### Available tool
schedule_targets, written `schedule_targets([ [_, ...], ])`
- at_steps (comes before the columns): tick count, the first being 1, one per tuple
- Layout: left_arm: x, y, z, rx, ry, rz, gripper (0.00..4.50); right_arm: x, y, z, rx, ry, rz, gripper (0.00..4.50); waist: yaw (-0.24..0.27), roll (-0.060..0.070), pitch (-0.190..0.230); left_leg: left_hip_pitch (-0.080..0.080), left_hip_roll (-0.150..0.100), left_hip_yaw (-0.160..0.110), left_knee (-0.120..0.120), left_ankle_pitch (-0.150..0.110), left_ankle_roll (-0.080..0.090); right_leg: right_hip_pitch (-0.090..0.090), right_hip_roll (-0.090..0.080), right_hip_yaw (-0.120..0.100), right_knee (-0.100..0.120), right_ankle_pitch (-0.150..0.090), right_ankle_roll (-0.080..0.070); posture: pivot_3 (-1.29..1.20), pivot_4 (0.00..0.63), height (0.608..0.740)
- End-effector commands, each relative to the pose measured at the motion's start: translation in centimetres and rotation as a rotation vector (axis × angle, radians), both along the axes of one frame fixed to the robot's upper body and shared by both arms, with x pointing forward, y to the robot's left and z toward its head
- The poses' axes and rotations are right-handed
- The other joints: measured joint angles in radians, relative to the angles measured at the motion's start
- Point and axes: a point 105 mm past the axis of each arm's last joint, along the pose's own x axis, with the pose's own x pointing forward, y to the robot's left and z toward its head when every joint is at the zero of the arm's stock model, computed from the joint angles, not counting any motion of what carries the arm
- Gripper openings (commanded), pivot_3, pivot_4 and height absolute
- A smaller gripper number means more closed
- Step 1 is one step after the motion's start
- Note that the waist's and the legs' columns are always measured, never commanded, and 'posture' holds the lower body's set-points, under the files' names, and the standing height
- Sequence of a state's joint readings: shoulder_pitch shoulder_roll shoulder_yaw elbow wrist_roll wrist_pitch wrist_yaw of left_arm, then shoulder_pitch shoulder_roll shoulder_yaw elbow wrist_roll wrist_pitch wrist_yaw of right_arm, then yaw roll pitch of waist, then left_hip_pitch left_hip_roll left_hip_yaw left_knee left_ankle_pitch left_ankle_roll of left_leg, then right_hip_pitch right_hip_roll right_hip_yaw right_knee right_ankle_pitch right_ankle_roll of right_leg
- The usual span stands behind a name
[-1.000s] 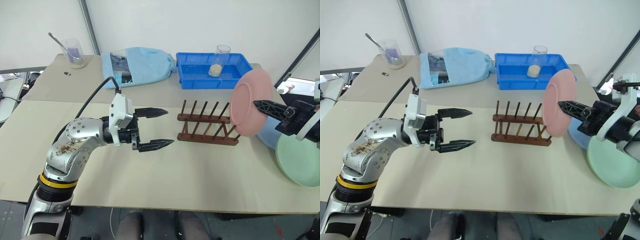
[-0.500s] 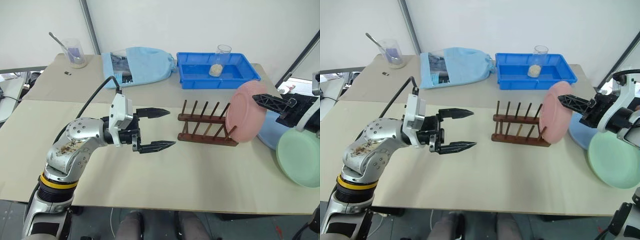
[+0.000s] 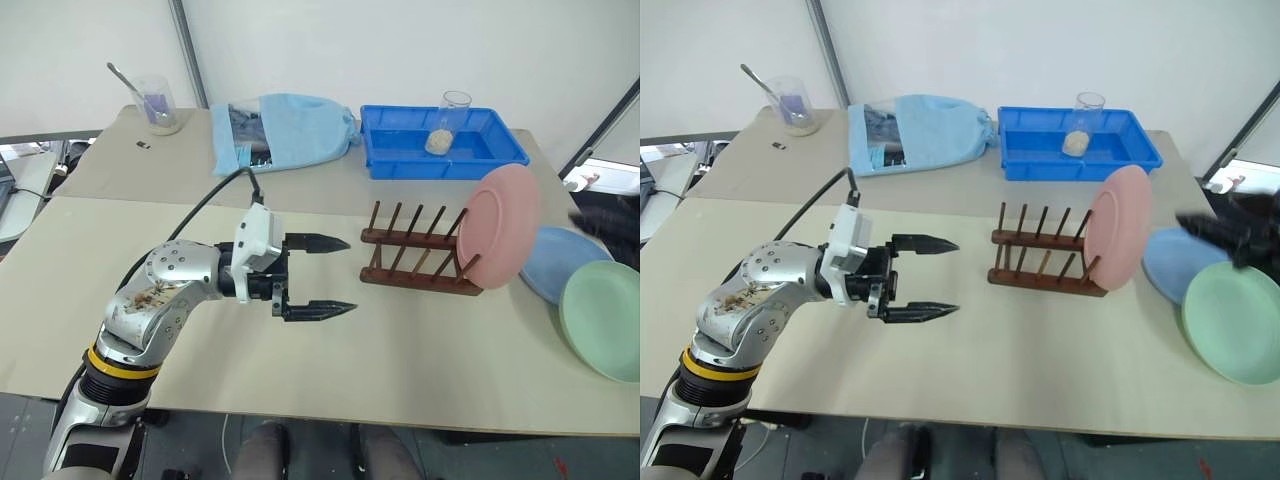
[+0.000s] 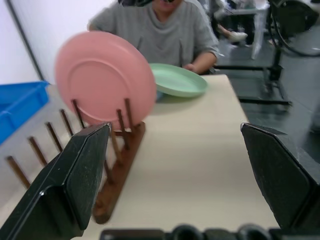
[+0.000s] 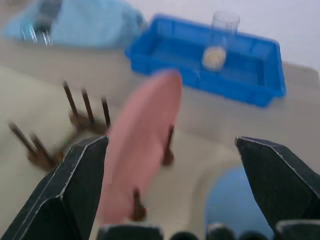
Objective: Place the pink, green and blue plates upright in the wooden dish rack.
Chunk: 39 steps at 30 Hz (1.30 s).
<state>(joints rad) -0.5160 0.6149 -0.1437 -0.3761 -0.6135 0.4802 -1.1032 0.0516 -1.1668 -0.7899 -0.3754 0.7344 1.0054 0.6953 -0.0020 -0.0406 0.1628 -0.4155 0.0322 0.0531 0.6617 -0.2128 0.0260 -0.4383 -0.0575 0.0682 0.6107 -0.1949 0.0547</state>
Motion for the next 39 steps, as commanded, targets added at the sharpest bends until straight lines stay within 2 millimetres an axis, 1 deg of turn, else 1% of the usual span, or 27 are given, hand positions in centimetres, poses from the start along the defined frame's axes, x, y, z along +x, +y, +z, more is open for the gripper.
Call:
schedule_targets([
  [1, -0.5, -0.9, 0.3, 0.013, -0.062, -0.059, 4.5, -1.8, -0.7, -2.2, -0.236, 0.012, -0.034, 4.48, 0.001, 0.001, 0.0, 0.0, 0.0, 0.0, 0.001, 0.0, 0.0, 0.0, 0.0, 0.0, 0.0, 0.0, 0.0, 0.0, 0.15, 0.74],
  [2, -0.4, -1.2, 0.4, 0.008, -0.078, -0.061, 4.5, -2.1, -0.9, -3.6, -0.275, 0.04, -0.05, 4.48, 0.002, 0.001, 0.0, 0.0, 0.0, 0.0, 0.002, 0.0, 0.0, 0.0, 0.0, 0.0, 0.0, 0.0, 0.001, 0.0, 0.15, 0.74],
  [4, -0.4, -1.5, 0.3, 0.007, -0.092, -0.069, 4.5, -2.3, -1.0, -5.6, -0.297, 0.069, -0.079, 4.48, -0.006, 0.002, -0.001, 0.001, 0.0, -0.001, 0.003, 0.0, 0.0, 0.001, 0.001, 0.0, 0.001, -0.002, -0.003, 0.0, 0.15, 0.74],
  [5, -0.5, -1.6, 0.3, 0.008, -0.093, -0.074, 4.5, -2.3, -1.1, -6.3, -0.299, 0.075, -0.09, 4.48, -0.01, 0.003, -0.001, 0.001, 0.0, 0.0, 0.006, 0.0, 0.0, 0.001, 0.001, 0.001, 0.001, -0.001, -0.005, 0.0, 0.15, 0.74],
  [8, -0.9, -1.7, -0.4, 0.038, -0.067, -0.098, 4.5, -1.3, -2.2, -8.4, -0.31, 0.077, -0.175, 4.48, -0.024, 0.004, -0.002, 0.002, 0.0, 0.001, 0.008, 0.0, 0.0, 0.002, 0.0, 0.003, 0.001, 0.0, -0.005, 0.0, 0.15, 0.74],
  [11, -1.2, -1.9, -0.5, 0.038, -0.068, -0.107, 4.5, -0.3, -3.2, -9.7, -0.312, 0.082, -0.239, 4.48, -0.026, 0.004, -0.002, 0.004, 0.0, 0.001, 0.01, 0.0, 0.0, 0.004, 0.001, 0.003, 0.001, 0.0, -0.005, 0.0, 0.15, 0.74],
  [15, -1.2, -2.3, -0.3, 0.025, -0.077, -0.109, 4.5, 0.8, -3.5, -11.3, -0.32, 0.115, -0.253, 4.48, -0.018, 0.006, -0.003, 0.002, 0.0, 0.001, 0.009, 0.0, 0.0, 0.002, 0.001, 0.003, 0.001, 0.0, -0.006, 0.0, 0.15, 0.74],
  [19, -1.4, -2.5, -0.1, 0.009, -0.077, -0.12, 4.5, 1.4, -4.3, -12.3, -0.331, 0.133, -0.312, 4.48, -0.012, 0.006, -0.003, 0.0, 0.0, 0.0, 0.008, -0.001, 0.001, 0.001, 0.002, 0.003, 0.001, -0.001, -0.006, 0.0, 0.15, 0.74],
  [21, -1.7, -2.5, 0.1, -0.006, -0.071, -0.139, 4.5, 1.5, -4.6, -12.8, -0.332, 0.151, -0.345, 3.95, -0.011, 0.006, -0.003, 0.0, 0.0, 0.0, 0.008, -0.001, 0.001, 0.001, 0.002, 0.003, 0.001, -0.001, -0.006, 0.0, 0.15, 0.74],
  [24, -2.1, -2.5, 0.4, -0.013, -0.057, -0.169, 4.5, 1.4, -4.7, -13.2, -0.317, 0.163, -0.37, 3.03, -0.01, 0.006, -0.003, 0.0, -0.001, -0.001, 0.009, -0.001, 0.001, 0.002, 0.001, 0.003, 0.001, -0.001, -0.005, 0.0, 0.15, 0.74],
  [25, -2.2, -2.5, 0.5, -0.014, -0.051, -0.18, 4.5, 1.4, -4.7, -13.2, -0.312, 0.166, -0.376, 2.62, -0.011, 0.006, -0.003, 0.0, -0.001, 0.0, 0.009, -0.001, 0.001, 0.002, 0.001, 0.003, 0.001, -0.001, -0.005, 0.0, 0.15, 0.74],
  [32, -1.9, -2.5, 0.6, 0.0, -0.071, -0.182, 4.5, 1.3, -3.9, -13.5, -0.262, 0.167, -0.398, 0.21, -0.014, 0.006, -0.003, 0.0, 0.0, -0.001, 0.01, -0.001, 0.001, 0.002, 0.002, 0.003, 0.002, -0.001, -0.005, 0.0, 0.15, 0.74],
  [33, -1.9, -2.5, 0.6, -0.002, -0.072, -0.179, 4.5, 1.3, -3.7, -13.5, -0.242, 0.16, -0.41, 0.03, -0.016, 0.006, -0.003, 0.0, 0.0, -0.001, 0.01, -0.001, 0.001, 0.002, 0.002, 0.003, 0.002, -0.001, -0.005, 0.0, 0.15, 0.74],
  [34, -1.8, -2.6, 0.6, -0.004, -0.072, -0.177, 4.5, 1.2, -3.6, -13.3, -0.222, 0.151, -0.426, 0.03, -0.016, 0.006, -0.003, 0.0, 0.0, -0.001, 0.01, -0.001, 0.001, 0.002, 0.002, 0.003, 0.002, 0.0, -0.005, 0.0, 0.15, 0.74],
  [36, -1.7, -2.5, 0.6, -0.006, -0.076, -0.17, 4.5, 1.1, -3.6, -12.3, -0.203, 0.11, -0.465, 0.03, -0.015, 0.006, -0.004, 0.001, 0.0, -0.001, 0.01, -0.001, 0.001, 0.002, 0.002, 0.003, 0.002, 0.0, -0.005, 0.0, 0.15, 0.74],
  [37, -1.6, -2.4, 0.6, -0.005, -0.078, -0.164, 4.5, 1.0, -3.5, -11.7, -0.206, 0.085, -0.476, 0.03, -0.014, 0.006, -0.004, 0.0, 0.0, -0.001, 0.01, -0.001, 0.001, 0.002, 0.002, 0.003, 0.002, 0.0, -0.005, 0.0, 0.15, 0.74],
  [39, -1.3, -2.2, 0.7, -0.005, -0.081, -0.141, 4.5, 1.0, -3.2, -9.3, -0.254, -0.002, -0.483, 0.03, -0.014, 0.006, -0.004, 0.0, 0.0, -0.001, 0.01, -0.001, 0.001, 0.002, 0.002, 0.003, 0.002, 0.0, -0.005, 0.0, 0.15, 0.74],
])
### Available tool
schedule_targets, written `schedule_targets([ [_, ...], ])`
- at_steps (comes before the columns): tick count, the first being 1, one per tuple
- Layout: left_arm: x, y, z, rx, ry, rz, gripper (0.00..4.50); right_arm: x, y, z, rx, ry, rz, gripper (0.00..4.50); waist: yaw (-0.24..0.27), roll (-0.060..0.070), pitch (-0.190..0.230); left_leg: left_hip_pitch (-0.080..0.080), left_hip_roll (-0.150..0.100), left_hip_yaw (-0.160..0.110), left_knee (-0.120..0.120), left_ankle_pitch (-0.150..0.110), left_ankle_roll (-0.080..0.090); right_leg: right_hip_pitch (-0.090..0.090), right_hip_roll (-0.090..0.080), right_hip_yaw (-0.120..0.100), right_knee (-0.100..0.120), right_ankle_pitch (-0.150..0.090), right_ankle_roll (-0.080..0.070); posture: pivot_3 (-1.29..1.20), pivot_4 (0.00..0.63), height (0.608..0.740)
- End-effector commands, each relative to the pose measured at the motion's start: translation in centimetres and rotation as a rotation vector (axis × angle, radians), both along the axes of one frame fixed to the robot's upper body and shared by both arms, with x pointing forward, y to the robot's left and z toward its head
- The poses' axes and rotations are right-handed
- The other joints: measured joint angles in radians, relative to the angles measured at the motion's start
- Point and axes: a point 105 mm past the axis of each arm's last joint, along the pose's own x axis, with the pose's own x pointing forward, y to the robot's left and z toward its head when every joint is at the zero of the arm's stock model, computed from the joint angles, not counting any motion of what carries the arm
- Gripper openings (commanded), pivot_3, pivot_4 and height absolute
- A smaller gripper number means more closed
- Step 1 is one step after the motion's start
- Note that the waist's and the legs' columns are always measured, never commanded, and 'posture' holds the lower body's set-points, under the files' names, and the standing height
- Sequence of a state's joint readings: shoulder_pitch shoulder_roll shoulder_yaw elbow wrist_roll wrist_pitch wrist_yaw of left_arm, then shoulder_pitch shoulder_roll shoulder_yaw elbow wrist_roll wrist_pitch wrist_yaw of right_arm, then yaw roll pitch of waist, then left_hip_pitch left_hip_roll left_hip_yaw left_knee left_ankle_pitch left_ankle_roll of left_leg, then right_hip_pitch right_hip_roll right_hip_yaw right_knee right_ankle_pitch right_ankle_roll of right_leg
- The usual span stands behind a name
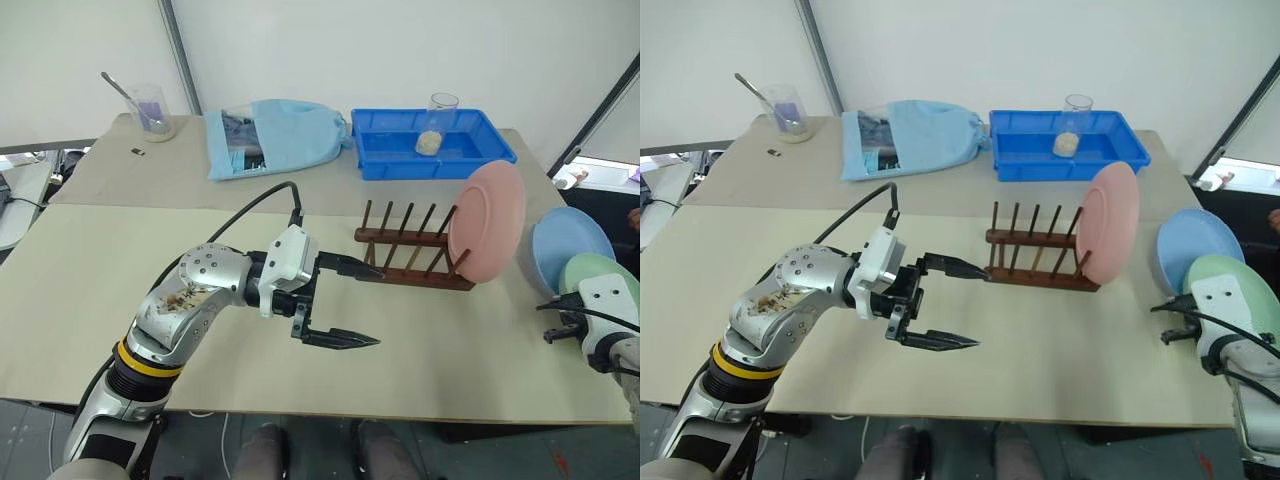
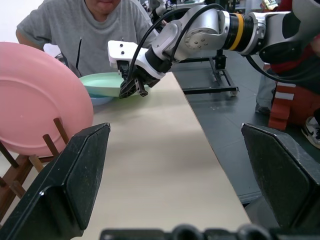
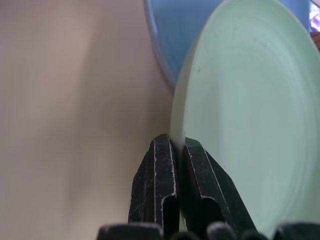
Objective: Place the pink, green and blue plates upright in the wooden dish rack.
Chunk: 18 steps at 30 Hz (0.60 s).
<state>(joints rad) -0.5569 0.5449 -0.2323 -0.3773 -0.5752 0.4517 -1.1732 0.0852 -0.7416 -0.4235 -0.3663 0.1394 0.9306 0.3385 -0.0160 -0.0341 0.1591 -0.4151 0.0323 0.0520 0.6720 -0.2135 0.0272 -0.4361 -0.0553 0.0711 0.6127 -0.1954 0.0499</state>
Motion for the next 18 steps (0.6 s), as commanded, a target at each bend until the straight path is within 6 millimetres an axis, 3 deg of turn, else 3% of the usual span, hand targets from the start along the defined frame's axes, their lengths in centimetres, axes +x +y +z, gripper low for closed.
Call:
schedule_targets([
  [1, 0.4, 0.5, 1.1, -0.025, -0.056, 0.032, 4.5, 0.3, 0.6, 6.2, -0.14, -0.187, 0.013, 0.03, -0.001, 0.0, 0.0, 0.0, 0.0, 0.0, 0.0, 0.0, 0.0, 0.0, 0.0, 0.0, 0.0, 0.0, 0.0, 0.0, 0.15, 0.74],
  [4, 0.9, 1.2, 1.2, -0.028, -0.056, 0.073, 4.5, 1.5, 2.9, 12.1, -0.287, -0.359, 0.124, 0.03, -0.009, 0.003, 0.0, 0.0, 0.0, 0.001, 0.0, 0.0, 0.0, -0.001, 0.0, 0.001, 0.0, 0.0, 0.0, 0.0, 0.15, 0.74],
  [7, 1.2, 2.0, 1.4, -0.04, -0.038, 0.127, 4.5, 3.7, 7.8, 19.4, -0.298, -0.642, 0.365, 0.03, -0.027, 0.006, 0.001, 0.001, 0.0, 0.002, 0.001, 0.0, 0.0, -0.001, 0.0, 0.001, 0.001, 0.001, 0.0, 0.0, 0.15, 0.74],
  [9, 1.4, 2.4, 1.3, -0.038, -0.035, 0.161, 4.5, 4.2, 10.6, 21.8, -0.251, -0.75, 0.497, 0.03, -0.027, 0.005, 0.002, 0.001, 0.001, 0.001, 0.001, 0.0, 0.0, -0.001, 0.001, 0.001, 0.001, 0.001, 0.0, 0.0, 0.15, 0.74],
  [13, 2.2, 3.5, 1.2, -0.036, -0.035, 0.25, 4.5, 4.7, 14.7, 23.9, -0.058, -0.869, 0.715, 0.03, -0.021, 0.002, 0.002, 0.001, 0.005, -0.007, -0.002, 0.0, 0.0, 0.001, 0.008, -0.001, 0.0, 0.001, 0.0, 0.0, 0.15, 0.74],
  [15, 2.4, 4.7, 1.0, -0.019, -0.039, 0.308, 4.5, 4.6, 17.2, 24.1, 0.175, -0.876, 0.852, 0.03, -0.019, 0.002, 0.002, -0.002, 0.005, -0.007, -0.003, 0.0, 0.0, -0.001, 0.008, 0.0, 0.0, 0.003, -0.002, 0.0, 0.15, 0.74],
  [18, 2.5, 5.8, 0.6, 0.008, -0.047, 0.353, 4.5, 4.2, 19.2, 23.5, 0.438, -0.816, 0.96, 0.03, -0.016, 0.003, 0.002, -0.005, 0.005, -0.009, -0.004, -0.001, 0.001, -0.004, 0.009, 0.0, 0.001, 0.005, -0.007, 0.0, 0.15, 0.74],
])
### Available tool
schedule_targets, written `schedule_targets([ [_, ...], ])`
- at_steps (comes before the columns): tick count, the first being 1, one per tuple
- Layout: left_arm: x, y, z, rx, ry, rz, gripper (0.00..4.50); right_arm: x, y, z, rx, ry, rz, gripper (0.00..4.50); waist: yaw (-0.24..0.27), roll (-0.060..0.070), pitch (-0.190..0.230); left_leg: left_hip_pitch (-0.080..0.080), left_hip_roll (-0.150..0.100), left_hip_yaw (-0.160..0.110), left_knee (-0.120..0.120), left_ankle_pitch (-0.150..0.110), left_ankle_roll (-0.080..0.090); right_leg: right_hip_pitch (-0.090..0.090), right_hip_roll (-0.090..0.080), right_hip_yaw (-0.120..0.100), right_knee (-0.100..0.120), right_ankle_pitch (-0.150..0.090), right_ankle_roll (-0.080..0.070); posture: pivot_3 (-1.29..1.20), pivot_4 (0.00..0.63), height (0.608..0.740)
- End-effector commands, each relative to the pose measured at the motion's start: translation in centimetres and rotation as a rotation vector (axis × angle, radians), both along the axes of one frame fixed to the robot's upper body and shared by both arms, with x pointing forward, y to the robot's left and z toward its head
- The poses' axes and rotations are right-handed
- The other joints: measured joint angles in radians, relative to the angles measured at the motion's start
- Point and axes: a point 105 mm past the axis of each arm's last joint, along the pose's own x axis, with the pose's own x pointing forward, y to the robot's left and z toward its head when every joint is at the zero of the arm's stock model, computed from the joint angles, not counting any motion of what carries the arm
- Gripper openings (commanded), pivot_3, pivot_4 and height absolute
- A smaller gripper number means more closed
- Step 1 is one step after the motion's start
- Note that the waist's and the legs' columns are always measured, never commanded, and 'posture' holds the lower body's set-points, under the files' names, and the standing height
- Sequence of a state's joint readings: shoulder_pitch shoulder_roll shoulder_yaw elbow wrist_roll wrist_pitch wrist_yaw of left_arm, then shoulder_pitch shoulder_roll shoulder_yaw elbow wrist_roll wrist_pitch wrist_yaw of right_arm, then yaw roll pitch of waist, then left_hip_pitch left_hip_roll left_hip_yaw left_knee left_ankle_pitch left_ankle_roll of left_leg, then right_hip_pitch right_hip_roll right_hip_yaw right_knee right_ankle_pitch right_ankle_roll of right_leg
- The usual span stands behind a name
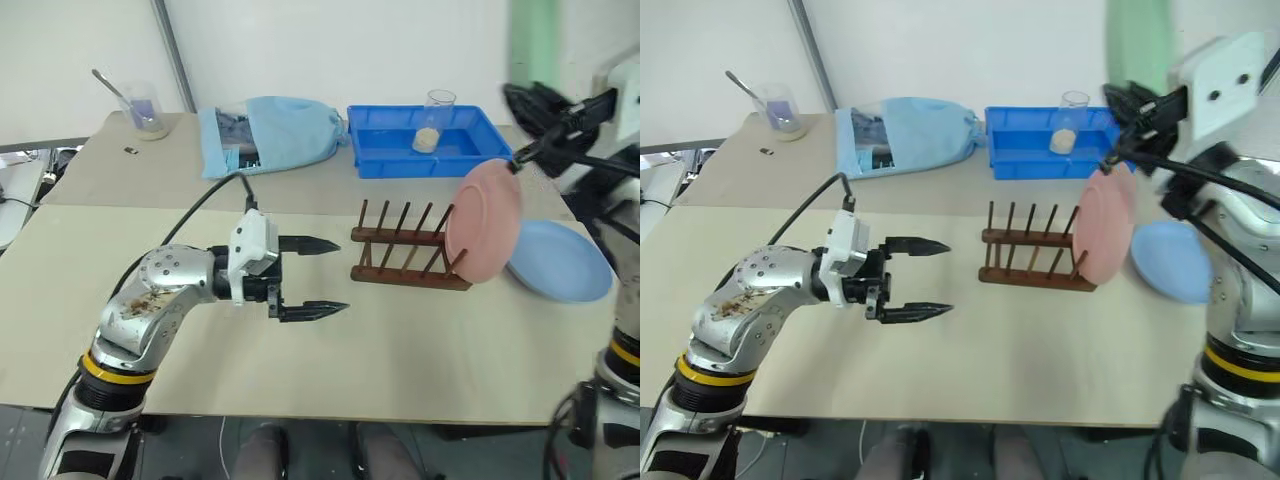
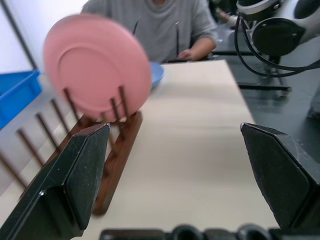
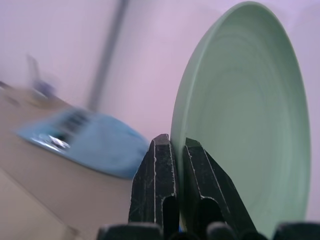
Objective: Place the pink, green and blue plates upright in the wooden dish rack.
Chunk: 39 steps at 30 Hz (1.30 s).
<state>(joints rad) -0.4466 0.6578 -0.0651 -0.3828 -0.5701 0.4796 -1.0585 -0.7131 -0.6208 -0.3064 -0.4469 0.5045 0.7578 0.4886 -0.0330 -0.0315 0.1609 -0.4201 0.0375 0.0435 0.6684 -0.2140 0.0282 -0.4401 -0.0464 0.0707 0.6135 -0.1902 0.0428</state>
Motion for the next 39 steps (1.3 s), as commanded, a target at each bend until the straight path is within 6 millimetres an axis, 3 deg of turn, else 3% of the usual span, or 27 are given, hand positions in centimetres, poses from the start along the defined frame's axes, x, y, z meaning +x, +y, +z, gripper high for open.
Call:
schedule_targets([
  [1, -0.2, 1.1, 0.6, 0.024, -0.055, 0.045, 4.5, -1.5, 1.4, 0.7, 0.157, 0.082, 0.204, 0.03, 0.003, 0.0, 0.0, 0.0, 0.0, -0.001, 0.0, 0.0, 0.0, 0.0, 0.0, -0.001, 0.0, 0.0, 0.0, 0.0, 0.15, 0.74],
  [11, -0.7, 0.7, 0.5, 0.022, -0.046, 0.005, 4.5, -2.4, -0.6, -4.7, 0.389, 0.442, 0.281, 0.03, 0.018, 0.0, 0.0, -0.001, -0.002, -0.001, 0.002, 0.0, 0.0, 0.001, -0.003, -0.001, -0.001, 0.0, 0.001, 0.0, 0.15, 0.74],
  [21, -0.5, 0.3, 0.7, 0.017, -0.061, -0.013, 4.5, -2.5, -1.3, -6.3, 0.5, 0.567, 0.281, 0.03, 0.009, 0.0, 0.0, 0.001, 0.003, -0.001, 0.002, 0.0, 0.001, 0.001, 0.004, 0.0, 0.002, -0.001, 0.001, 0.0, 0.15, 0.74],
  [36, -0.5, -0.2, 1.7, -0.041, -0.072, -0.016, 4.5, 0.4, -2.0, -7.3, 0.533, 0.645, 0.156, 0.03, 0.008, 0.0, 0.0, 0.001, 0.003, 0.0, 0.002, 0.0, 0.001, 0.001, 0.003, 0.0, 0.001, -0.001, 0.002, 0.0, 0.15, 0.74],
  [39, -0.5, -0.2, 1.6, -0.039, -0.072, -0.017, 4.5, 0.5, -2.1, -6.6, 0.522, 0.611, 0.147, 1.17, 0.009, 0.0, 0.0, 0.001, 0.003, 0.0, 0.002, 0.0, 0.001, 0.001, 0.003, 0.0, 0.001, -0.001, 0.002, 0.0, 0.15, 0.74],
])
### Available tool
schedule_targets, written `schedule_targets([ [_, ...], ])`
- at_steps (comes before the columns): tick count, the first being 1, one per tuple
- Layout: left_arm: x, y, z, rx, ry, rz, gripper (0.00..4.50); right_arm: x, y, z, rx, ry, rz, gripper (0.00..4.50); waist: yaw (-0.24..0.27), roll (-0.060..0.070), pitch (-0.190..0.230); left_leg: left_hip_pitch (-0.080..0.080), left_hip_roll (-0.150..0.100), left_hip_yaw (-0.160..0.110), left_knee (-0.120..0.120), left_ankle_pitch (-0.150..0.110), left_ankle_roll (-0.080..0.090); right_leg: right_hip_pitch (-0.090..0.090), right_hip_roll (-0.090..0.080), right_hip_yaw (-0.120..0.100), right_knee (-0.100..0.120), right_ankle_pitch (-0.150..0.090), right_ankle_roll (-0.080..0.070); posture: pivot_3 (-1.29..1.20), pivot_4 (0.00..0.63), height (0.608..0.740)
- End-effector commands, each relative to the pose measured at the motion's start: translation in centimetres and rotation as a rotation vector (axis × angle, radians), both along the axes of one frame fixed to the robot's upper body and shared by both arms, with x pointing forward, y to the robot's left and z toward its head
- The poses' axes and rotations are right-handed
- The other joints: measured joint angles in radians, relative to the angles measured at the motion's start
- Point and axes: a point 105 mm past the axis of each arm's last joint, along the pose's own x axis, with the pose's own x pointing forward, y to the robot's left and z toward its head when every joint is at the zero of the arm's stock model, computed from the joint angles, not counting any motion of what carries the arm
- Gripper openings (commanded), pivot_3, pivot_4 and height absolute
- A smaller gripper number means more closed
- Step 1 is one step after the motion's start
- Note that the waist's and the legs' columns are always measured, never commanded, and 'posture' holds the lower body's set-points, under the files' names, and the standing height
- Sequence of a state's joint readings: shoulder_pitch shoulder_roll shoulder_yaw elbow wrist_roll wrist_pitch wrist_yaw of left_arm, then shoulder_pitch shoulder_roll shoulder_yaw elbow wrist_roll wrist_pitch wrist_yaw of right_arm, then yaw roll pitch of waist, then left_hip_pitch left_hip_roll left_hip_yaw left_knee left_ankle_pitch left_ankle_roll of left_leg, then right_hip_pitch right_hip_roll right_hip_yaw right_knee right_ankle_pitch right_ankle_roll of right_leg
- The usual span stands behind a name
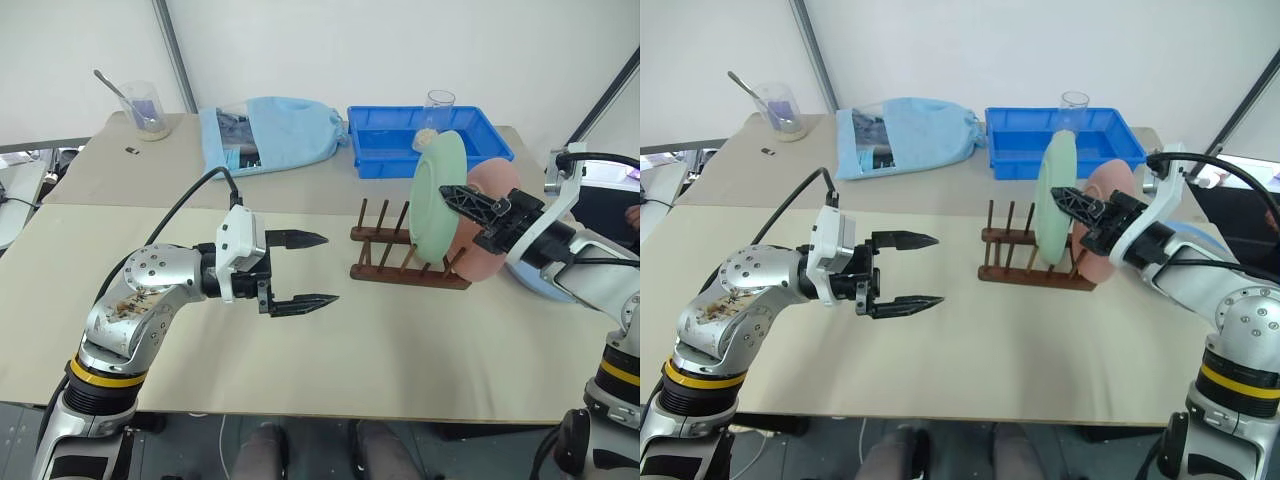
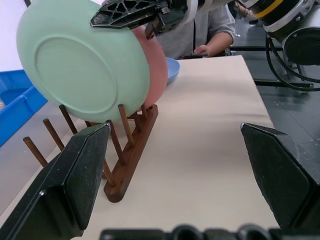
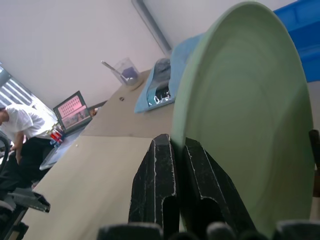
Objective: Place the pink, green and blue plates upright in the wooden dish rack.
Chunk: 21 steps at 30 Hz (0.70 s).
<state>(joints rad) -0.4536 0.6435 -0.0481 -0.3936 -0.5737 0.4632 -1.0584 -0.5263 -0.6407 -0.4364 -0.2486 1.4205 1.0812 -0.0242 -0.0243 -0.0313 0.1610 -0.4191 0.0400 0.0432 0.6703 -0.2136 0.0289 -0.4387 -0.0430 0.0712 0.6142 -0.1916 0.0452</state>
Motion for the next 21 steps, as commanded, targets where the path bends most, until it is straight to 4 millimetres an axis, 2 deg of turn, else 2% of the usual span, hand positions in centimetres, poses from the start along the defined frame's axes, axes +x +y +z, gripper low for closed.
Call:
schedule_targets([
  [1, -0.4, -0.1, 0.8, -0.013, -0.035, -0.009, 4.5, -0.1, -0.3, 2.1, -0.012, -0.092, -0.025, 1.46, 0.001, 0.0, 0.0, 0.0, 0.0, 0.0, 0.0, 0.0, 0.0, 0.0, 0.0, 0.0, 0.0, 0.0, 0.0, 0.0, 0.15, 0.74],
  [5, -0.3, -0.2, 0.8, -0.011, -0.036, -0.009, 4.5, 0.1, -0.5, 3.7, -0.065, -0.166, -0.055, 2.86, 0.002, 0.0, 0.0, 0.0, 0.0, 0.0, 0.0, 0.0, 0.0, 0.0, 0.0, 0.0, 0.0, 0.0, 0.0, 0.0, 0.15, 0.74],
  [10, -0.2, -0.4, 0.8, -0.012, -0.037, -0.018, 4.5, -0.5, -1.6, 6.7, -0.197, -0.293, -0.089, 4.47, 0.005, 0.0, 0.0, -0.001, 0.0, 0.0, 0.0, 0.0, 0.0, -0.001, 0.0, 0.0, -0.001, 0.0, 0.0, 0.0, 0.15, 0.74],
  [13, -0.6, -0.6, 0.7, -0.006, -0.019, -0.046, 4.5, -1.9, -2.3, 8.4, -0.299, -0.384, -0.081, 4.47, 0.01, 0.0, 0.0, -0.002, 0.0, 0.0, 0.0, 0.0, 0.0, -0.001, -0.001, 0.0, -0.002, 0.0, 0.0, 0.0, 0.15, 0.74],
  [15, -1.0, -0.7, 0.7, -0.002, -0.008, -0.067, 4.5, -2.6, -3.1, 8.7, -0.364, -0.409, -0.088, 4.47, 0.011, 0.0, 0.0, -0.002, 0.0, 0.0, 0.0, 0.0, 0.0, -0.001, -0.001, 0.0, -0.002, 0.0, 0.0, 0.0, 0.15, 0.74],
  [17, -1.3, -1.0, 0.8, 0.0, -0.012, -0.09, 4.5, -4.0, -5.5, 7.8, -0.524, -0.374, -0.106, 4.47, 0.021, 0.0, 0.0, -0.003, 0.0, 0.0, 0.0, 0.0, 0.0, -0.001, -0.001, -0.001, -0.003, 0.0, 0.0, 0.0, 0.15, 0.74],
  [21, -1.8, -1.8, 1.1, -0.001, 0.013, -0.146, 4.5, -6.0, -9.9, 6.0, -0.683, -0.242, -0.13, 4.47, 0.028, 0.0, 0.0, -0.004, -0.003, 0.0, 0.0, 0.0, 0.0, 0.0, -0.003, 0.0, -0.003, 0.0, -0.001, 0.0, 0.15, 0.74],
])
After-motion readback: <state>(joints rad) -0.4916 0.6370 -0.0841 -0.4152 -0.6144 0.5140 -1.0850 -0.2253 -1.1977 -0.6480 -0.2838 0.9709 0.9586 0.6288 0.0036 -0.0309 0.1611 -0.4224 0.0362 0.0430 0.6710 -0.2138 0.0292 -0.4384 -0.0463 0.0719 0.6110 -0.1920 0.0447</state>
